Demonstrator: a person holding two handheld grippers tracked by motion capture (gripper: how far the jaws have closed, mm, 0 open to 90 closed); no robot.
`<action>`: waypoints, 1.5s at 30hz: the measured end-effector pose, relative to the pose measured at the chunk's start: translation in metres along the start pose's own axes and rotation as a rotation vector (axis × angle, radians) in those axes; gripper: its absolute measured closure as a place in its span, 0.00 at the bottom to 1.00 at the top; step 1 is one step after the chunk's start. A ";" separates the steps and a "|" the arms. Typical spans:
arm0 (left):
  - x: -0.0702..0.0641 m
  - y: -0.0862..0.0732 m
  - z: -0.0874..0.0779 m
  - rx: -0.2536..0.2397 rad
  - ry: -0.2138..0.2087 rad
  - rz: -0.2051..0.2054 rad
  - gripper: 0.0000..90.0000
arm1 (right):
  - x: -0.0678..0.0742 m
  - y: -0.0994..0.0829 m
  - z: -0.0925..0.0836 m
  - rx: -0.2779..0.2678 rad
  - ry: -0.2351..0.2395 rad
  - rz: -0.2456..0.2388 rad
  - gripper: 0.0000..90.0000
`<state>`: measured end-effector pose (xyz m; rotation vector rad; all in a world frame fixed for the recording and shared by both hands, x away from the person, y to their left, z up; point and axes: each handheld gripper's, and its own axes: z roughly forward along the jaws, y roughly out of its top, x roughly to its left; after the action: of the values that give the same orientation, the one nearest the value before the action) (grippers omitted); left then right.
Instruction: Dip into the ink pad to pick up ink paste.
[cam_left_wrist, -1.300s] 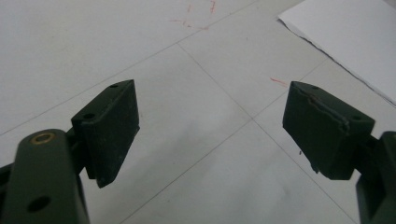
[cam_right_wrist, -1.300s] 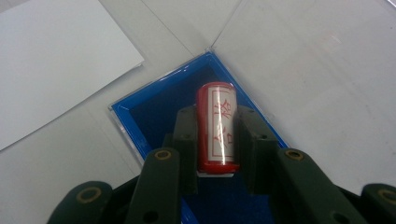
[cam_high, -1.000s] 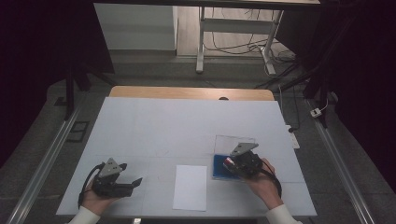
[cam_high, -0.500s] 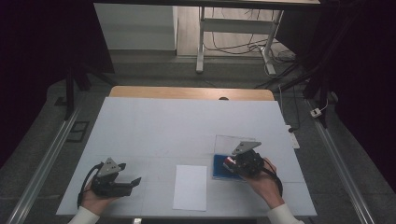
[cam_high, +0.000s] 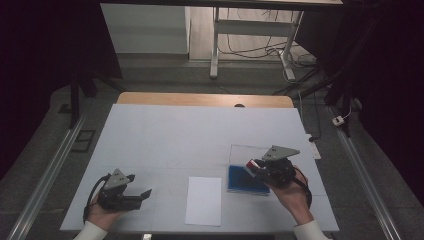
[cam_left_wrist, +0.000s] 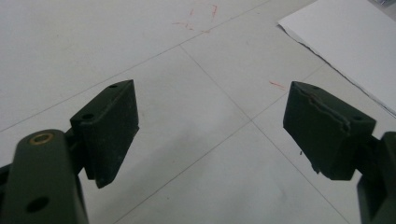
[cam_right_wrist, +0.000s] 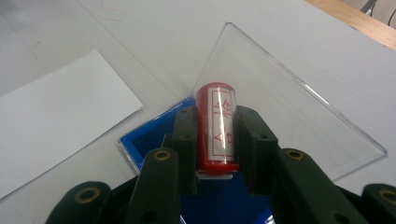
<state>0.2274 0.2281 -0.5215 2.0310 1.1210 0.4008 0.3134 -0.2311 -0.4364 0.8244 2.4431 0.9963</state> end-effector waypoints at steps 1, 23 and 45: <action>0.000 0.000 0.000 0.000 -0.001 0.000 0.20 | -0.001 0.000 -0.001 0.004 -0.004 0.002 0.78; 0.000 -0.001 0.000 0.002 0.000 -0.002 0.20 | -0.005 -0.010 0.014 0.098 0.025 -0.008 0.78; 0.001 -0.002 -0.001 -0.003 0.003 -0.008 0.20 | 0.000 -0.016 0.037 0.211 0.004 -0.017 0.79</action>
<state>0.2258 0.2302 -0.5224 2.0238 1.1289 0.4010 0.3268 -0.2215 -0.4737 0.8670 2.5862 0.7428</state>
